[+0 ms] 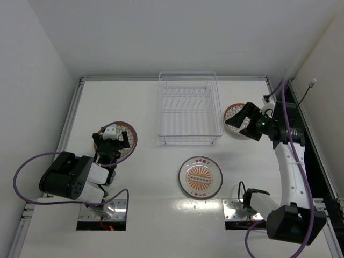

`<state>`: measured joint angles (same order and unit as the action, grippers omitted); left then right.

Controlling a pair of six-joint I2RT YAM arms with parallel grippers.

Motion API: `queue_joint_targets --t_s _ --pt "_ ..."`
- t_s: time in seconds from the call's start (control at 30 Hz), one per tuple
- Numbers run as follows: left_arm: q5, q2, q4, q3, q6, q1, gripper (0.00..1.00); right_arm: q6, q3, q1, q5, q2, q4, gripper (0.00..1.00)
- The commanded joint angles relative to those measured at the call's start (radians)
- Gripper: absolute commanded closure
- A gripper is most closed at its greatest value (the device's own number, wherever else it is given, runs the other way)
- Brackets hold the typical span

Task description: Load the plates into the dish rack

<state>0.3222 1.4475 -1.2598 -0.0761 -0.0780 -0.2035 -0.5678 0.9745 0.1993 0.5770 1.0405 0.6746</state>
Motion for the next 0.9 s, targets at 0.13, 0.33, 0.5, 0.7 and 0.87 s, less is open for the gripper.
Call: queue_joint_targets --t_s 0.13,0.33,0.5,0.7,0.87 --pt "-0.005 0.005 -0.128 -0.013 0.000 -0.007 0.00 0.015 0.015 -0.008 0.028 -0.002 -0.003 0.01" --pt "-0.005 0.005 -0.128 -0.013 0.000 -0.007 0.00 0.002 -0.019 -0.017 0.037 -0.011 -0.041 0.01" --pt "-0.005 0.005 -0.128 -0.013 0.000 -0.007 0.00 -0.009 -0.028 -0.017 0.049 -0.011 -0.050 0.01" --pt "-0.005 0.005 -0.128 -0.013 0.000 -0.007 0.00 -0.009 -0.037 -0.017 0.058 -0.011 -0.062 0.01" --pt "-0.005 0.005 -0.128 -0.013 0.000 -0.007 0.00 -0.010 -0.037 -0.017 0.067 -0.011 -0.053 0.01"
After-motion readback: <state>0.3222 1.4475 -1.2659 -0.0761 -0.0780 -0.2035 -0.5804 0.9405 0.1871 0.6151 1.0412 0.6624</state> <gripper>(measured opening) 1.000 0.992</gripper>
